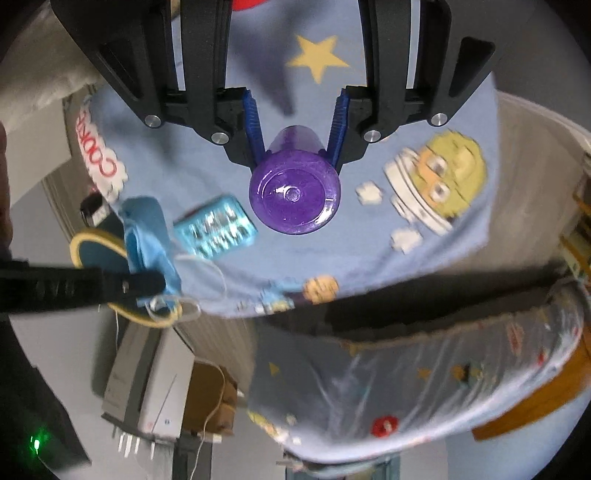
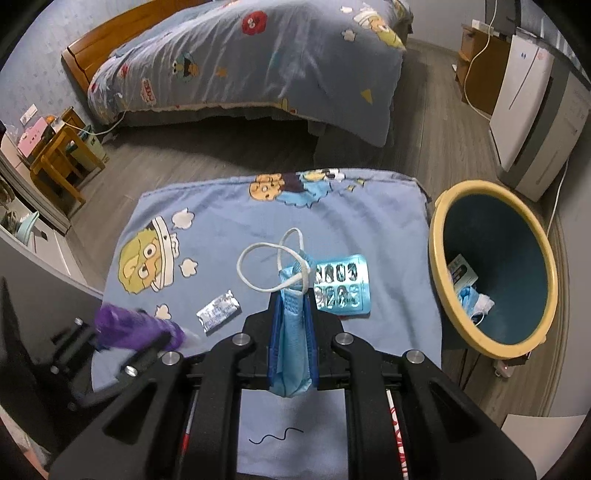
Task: Collect trash
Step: 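Carry the spray bottle and blue mask over the bin with both grippers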
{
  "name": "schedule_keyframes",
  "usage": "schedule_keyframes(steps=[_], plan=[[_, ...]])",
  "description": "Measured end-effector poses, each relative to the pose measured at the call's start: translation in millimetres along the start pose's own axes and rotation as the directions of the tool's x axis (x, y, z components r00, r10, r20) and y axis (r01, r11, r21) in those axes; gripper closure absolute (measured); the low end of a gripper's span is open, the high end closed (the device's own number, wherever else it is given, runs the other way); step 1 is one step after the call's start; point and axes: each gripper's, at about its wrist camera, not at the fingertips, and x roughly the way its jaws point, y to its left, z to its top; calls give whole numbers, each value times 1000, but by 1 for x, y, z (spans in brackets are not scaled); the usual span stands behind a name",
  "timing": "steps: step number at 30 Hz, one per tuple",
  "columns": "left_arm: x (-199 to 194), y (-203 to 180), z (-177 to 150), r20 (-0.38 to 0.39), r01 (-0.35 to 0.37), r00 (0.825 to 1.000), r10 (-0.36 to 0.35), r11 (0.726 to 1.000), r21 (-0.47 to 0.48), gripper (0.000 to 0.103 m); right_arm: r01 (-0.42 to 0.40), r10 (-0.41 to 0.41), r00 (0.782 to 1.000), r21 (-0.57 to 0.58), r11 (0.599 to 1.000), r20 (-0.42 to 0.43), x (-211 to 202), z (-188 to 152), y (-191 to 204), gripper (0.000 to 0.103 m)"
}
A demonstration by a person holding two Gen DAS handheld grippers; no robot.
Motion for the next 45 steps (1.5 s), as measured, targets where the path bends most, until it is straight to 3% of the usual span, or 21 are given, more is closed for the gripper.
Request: schedule_keyframes(steps=[9,20,35,45], plan=[[-37,15,34,107,17,994,-13,999,-36,69,2,0,994,-13,1000,109,-34,18,-5,91],[-45,-3,60,132,19,991,-18,1000,-7,69,16,-27,984,66,998,177,-63,32,-56,91],[-10,-81,96,92,85,991,-95,990,110,69,65,-94,979,160,985,182,-74,44,-150,91],[31,-150,122,24,193,979,-201,962,194,69,96,-126,985,238,967,118,-56,43,-223,91]])
